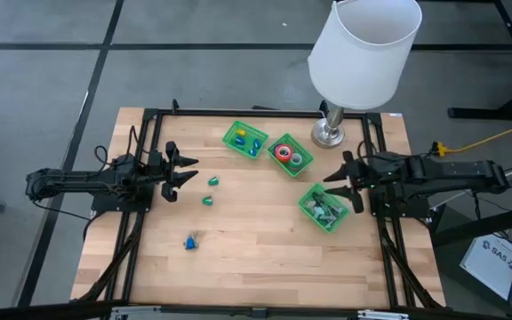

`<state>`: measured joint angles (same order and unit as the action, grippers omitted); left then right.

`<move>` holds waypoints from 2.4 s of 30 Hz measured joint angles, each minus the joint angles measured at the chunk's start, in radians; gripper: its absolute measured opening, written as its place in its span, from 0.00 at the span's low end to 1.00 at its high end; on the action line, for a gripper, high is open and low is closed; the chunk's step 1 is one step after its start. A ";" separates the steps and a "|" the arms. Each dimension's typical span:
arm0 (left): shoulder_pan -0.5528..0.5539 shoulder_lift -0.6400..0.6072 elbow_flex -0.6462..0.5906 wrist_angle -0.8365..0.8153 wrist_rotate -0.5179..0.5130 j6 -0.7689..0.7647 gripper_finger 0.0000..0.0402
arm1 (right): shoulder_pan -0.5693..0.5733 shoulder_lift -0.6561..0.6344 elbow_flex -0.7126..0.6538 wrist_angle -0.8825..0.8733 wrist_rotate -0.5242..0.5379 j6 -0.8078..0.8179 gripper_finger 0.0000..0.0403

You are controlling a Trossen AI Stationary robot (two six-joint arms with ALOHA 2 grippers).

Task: Pick and place Stapler, Stapler remover, tape
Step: Put the blue stapler into the top basket

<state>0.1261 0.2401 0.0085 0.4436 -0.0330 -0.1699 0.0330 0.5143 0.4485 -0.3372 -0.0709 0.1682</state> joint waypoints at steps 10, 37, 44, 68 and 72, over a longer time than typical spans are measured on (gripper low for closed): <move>0.000 0.000 0.000 0.000 0.000 0.000 0.43 | 0.000 -0.247 -0.298 0.363 0.000 0.007 0.44; 0.000 0.000 0.000 0.000 0.000 0.000 0.43 | -0.002 -0.513 -0.441 0.376 -0.006 -0.315 0.44; 0.000 0.000 0.000 0.000 0.000 0.000 0.43 | -0.003 -0.511 -0.441 0.361 0.050 -0.308 0.44; 0.000 0.000 0.000 0.000 0.000 0.000 0.43 | -0.003 -0.510 -0.441 0.362 0.052 -0.308 0.44; 0.000 0.000 0.000 0.000 0.000 0.000 0.43 | -0.003 -0.510 -0.441 0.362 0.052 -0.308 0.44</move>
<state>0.1261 0.2401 0.0084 0.4438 -0.0330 -0.1699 0.0299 0.0040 0.0071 0.0244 -0.0185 -0.1402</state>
